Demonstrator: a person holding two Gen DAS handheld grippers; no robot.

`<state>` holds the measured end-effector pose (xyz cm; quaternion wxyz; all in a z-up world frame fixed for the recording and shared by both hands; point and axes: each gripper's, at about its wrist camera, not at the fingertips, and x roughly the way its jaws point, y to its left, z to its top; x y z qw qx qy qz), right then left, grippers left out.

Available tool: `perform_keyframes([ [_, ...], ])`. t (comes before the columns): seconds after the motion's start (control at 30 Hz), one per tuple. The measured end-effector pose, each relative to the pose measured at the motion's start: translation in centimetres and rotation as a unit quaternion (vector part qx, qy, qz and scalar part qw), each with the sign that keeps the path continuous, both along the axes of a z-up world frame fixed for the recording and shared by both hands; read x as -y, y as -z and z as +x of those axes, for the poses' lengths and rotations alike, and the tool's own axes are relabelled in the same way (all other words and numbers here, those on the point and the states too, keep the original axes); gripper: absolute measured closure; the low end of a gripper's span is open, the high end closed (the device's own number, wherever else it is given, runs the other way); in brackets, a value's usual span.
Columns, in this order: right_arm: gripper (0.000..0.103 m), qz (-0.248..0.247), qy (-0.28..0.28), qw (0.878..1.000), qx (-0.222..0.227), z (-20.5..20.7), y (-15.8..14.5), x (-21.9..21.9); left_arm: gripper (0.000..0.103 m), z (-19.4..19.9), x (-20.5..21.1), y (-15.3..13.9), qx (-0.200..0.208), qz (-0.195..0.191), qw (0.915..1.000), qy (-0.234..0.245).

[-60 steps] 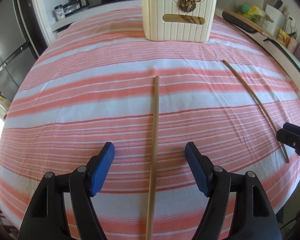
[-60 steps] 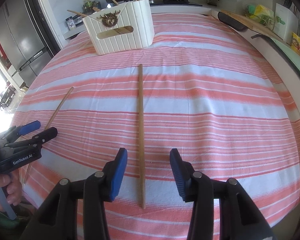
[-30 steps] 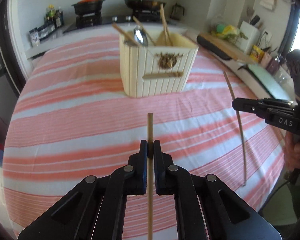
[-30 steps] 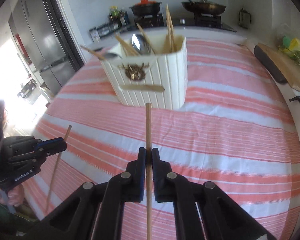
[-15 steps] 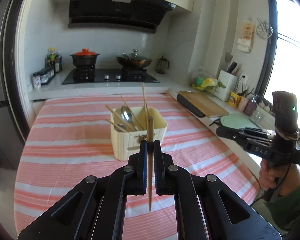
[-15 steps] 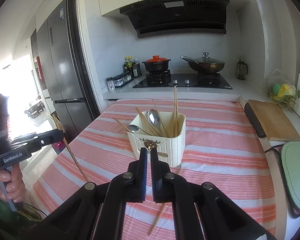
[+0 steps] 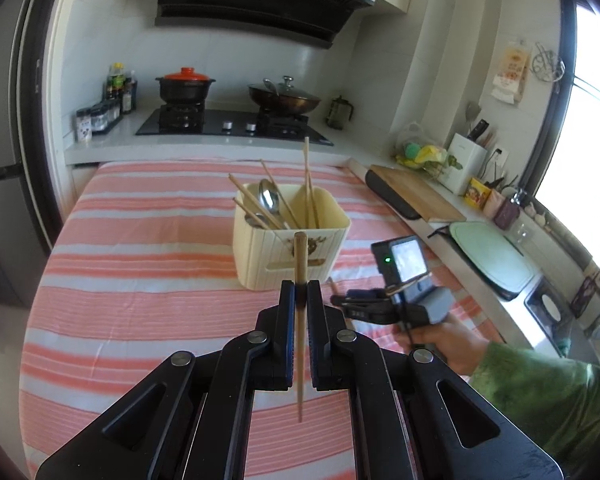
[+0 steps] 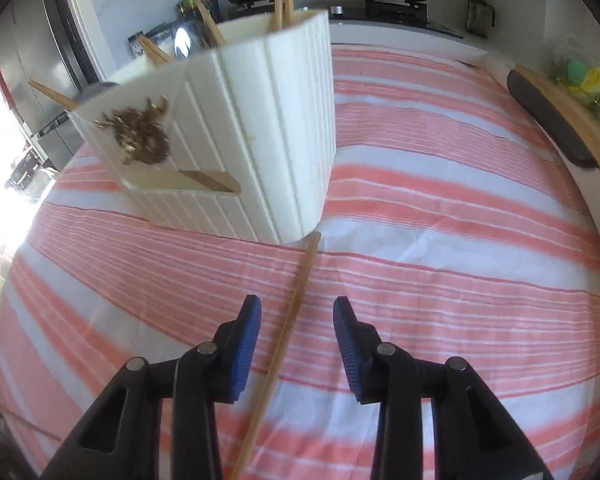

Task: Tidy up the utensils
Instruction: 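Carry both chopsticks over the white holder and lower them in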

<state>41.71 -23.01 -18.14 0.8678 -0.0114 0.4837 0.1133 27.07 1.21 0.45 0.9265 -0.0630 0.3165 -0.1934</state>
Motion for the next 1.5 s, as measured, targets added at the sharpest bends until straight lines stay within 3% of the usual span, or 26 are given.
perform_keyframes([
  [0.07, 0.094, -0.031, -0.003, 0.999, 0.015, 0.5, 0.5, -0.9, 0.099, -0.1, -0.3, 0.3, -0.004, 0.001, 1.0, -0.003],
  [0.17, 0.097, -0.017, 0.004, 1.0, 0.004, -0.3, -0.6, -0.4, 0.099, -0.4, -0.8, 0.6, -0.009, -0.001, 0.9999, -0.007],
  [0.37, 0.097, 0.069, -0.014, 0.994, 0.083, -8.0, -9.1, 2.6, 0.099, -0.8, -1.2, 0.4, -0.004, -0.013, 0.9999, -0.002],
  [0.5, 0.097, 0.085, -0.032, 0.986, 0.137, -12.5, -14.0, 3.5, 0.099, -0.9, -0.8, -0.4, 0.007, -0.018, 0.9998, 0.004],
  [0.67, 0.097, 0.091, -0.035, 0.976, 0.196, -15.0, -17.8, 3.6, 0.099, -0.7, -0.4, -1.6, 0.016, -0.034, 0.9992, 0.01],
  [0.83, 0.097, 0.107, -0.029, 0.963, 0.246, -12.7, -21.2, 3.2, 0.099, 1.4, 0.1, -4.8, 0.036, -0.054, 0.9977, 0.017],
  [1.0, 0.097, 0.117, -0.021, 0.944, 0.306, -8.0, -25.1, 2.4, 0.099, 6.0, 0.4, -9.1, 0.063, -0.085, 0.9944, 0.008],
  [1.17, 0.097, 0.127, -0.022, 0.926, 0.355, -3.1, -28.1, 0.9, 0.099, 11.2, 1.4, -11.9, 0.104, -0.079, 0.991, -0.031],
  [1.33, 0.097, 0.128, -0.019, 0.91, 0.393, 1.2, -28.0, -0.5, 0.099, 16.7, 2.3, -10.7, 0.1, -0.07, 0.9905, -0.064],
  [1.43, 0.097, 0.119, -0.022, 0.913, 0.389, 3.7, -25.6, -1.3, 0.099, 19.5, 2.8, -7.9, 0.068, -0.064, 0.9929, -0.074],
  [1.5, 0.097, 0.119, -0.026, 0.925, 0.361, 5.4, -23.0, -1.6, 0.099, 20.8, 3.1, -5.4, 0.039, -0.059, 0.9944, -0.078],
])
